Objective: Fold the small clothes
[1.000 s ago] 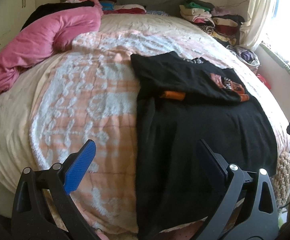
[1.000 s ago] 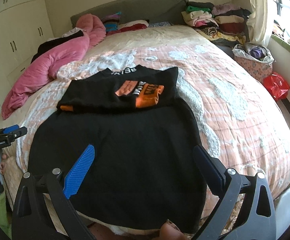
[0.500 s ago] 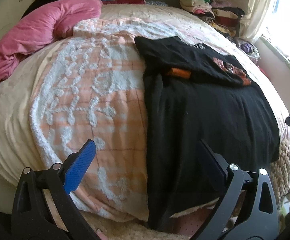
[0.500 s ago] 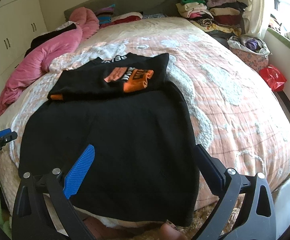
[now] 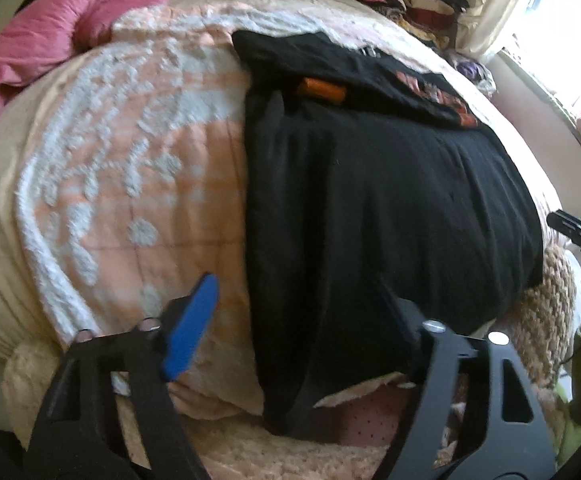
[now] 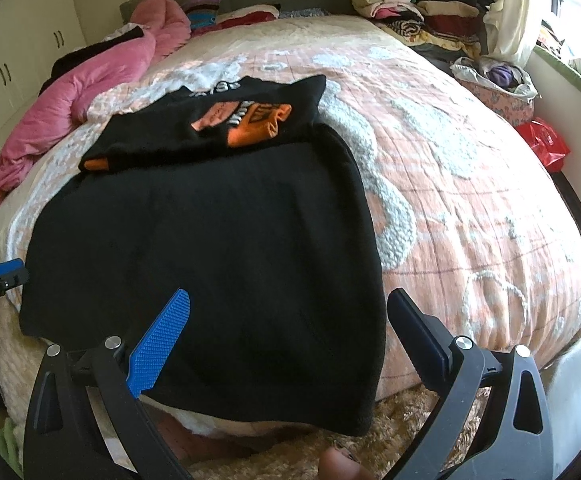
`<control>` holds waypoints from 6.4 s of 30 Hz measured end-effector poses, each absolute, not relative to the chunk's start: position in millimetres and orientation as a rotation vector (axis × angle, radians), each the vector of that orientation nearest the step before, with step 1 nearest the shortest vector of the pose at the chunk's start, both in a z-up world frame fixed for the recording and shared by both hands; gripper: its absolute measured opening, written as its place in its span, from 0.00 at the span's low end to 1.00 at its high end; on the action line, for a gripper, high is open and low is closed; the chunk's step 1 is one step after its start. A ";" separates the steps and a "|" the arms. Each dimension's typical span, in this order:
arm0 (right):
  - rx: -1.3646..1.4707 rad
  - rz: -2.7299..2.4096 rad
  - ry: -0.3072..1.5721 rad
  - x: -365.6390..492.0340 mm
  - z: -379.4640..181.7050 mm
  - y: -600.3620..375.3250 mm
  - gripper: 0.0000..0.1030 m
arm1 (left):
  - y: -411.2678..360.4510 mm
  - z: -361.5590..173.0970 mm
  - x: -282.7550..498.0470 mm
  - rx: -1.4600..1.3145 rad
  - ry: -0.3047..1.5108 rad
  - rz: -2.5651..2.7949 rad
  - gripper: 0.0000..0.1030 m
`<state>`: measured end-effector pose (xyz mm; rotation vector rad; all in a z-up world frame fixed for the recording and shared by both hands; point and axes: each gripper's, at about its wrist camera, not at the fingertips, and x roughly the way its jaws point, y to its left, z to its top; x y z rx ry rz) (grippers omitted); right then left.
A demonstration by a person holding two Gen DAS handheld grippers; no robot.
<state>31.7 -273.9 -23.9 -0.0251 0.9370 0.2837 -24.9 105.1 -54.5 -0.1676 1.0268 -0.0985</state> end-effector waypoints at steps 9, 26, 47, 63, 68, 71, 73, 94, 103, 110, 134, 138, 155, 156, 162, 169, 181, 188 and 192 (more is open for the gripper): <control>-0.031 0.263 0.971 27.2 -36.9 -285.4 0.96 | 94.5 -76.8 -36.2 -0.177 1.094 -0.142 0.46; -0.020 0.280 1.137 22.7 -86.4 -309.4 0.83 | 101.2 -87.5 -41.3 -0.239 1.125 -0.176 0.46; 0.102 0.527 0.805 4.3 -8.2 -317.1 0.10 | 97.0 -88.3 -40.5 -0.207 1.118 -0.168 0.39; 0.176 0.472 0.711 28.8 18.3 -323.6 0.09 | 118.8 -62.5 -47.7 -0.327 1.063 -0.216 0.09; 0.193 0.469 0.692 30.1 24.5 -326.7 0.09 | 119.4 -49.5 -52.0 -0.351 1.033 -0.242 0.07; 0.185 0.469 0.684 32.2 28.3 -324.5 0.09 | 118.6 -38.7 -48.6 -0.354 1.004 -0.249 0.06; 0.187 0.470 0.675 34.1 31.5 -323.7 0.09 | 121.0 -28.9 -45.9 -0.357 0.976 -0.250 0.06; 0.180 0.395 0.599 73.2 54.9 -319.6 0.09 | 138.8 48.4 25.7 -0.314 0.749 -0.174 0.06; 0.146 0.394 0.565 97.5 75.5 -305.7 0.09 | 136.0 64.8 49.3 -0.293 0.714 -0.147 0.06; 0.146 0.372 0.551 118.5 74.8 -299.0 0.09 | 138.8 70.4 62.2 -0.290 0.709 -0.123 0.06; 0.145 0.343 0.632 205.5 70.1 -275.6 0.09 | 151.0 64.4 142.6 -0.261 0.751 -0.016 0.06; 0.150 0.329 0.661 221.7 60.1 -273.9 0.09 | 152.7 57.0 158.5 -0.261 0.761 0.005 0.06; 0.086 0.271 0.786 271.1 5.8 -257.2 0.20 | 154.3 14.6 198.6 -0.248 0.807 0.101 0.33; 0.089 0.277 0.794 271.9 4.3 -257.0 0.26 | 156.4 15.8 197.9 -0.253 0.796 0.106 0.42; 0.061 0.275 0.776 269.5 11.4 -259.3 0.48 | 162.7 26.7 187.3 -0.244 0.760 0.117 0.42; 0.038 0.367 0.784 256.1 28.3 -258.4 0.35 | 139.2 31.7 158.9 -0.152 0.757 0.029 0.37; -0.141 0.417 0.898 221.0 7.1 -237.8 0.21 | 100.8 -14.2 146.8 -0.047 0.898 -0.046 0.10; -0.231 0.308 0.961 246.6 -32.5 -231.1 0.16 | 92.5 -27.8 163.9 0.026 0.910 0.009 0.10; -0.211 0.283 0.981 264.7 -43.8 -229.1 0.16 | 93.6 -32.4 178.9 0.026 0.924 0.027 0.10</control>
